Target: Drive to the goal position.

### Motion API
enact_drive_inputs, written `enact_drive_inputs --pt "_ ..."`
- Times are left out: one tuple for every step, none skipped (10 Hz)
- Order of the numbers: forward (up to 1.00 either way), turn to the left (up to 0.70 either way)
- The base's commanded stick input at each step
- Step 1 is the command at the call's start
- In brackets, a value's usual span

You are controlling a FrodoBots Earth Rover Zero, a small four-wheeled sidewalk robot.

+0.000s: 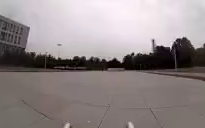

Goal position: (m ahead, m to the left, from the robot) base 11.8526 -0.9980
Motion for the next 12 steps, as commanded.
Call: enact_drive_inputs --pt "0.85 0.00" --pt "0.85 0.00" --pt "0.85 0.00" --pt "0.85 0.00" --pt "0.85 0.00" --pt "0.85 0.00" --pt "0.85 0.00" --pt "0.85 0.00" --pt "0.85 0.00" --pt "0.85 0.00" --pt "0.85 0.00" --pt "0.85 0.00"
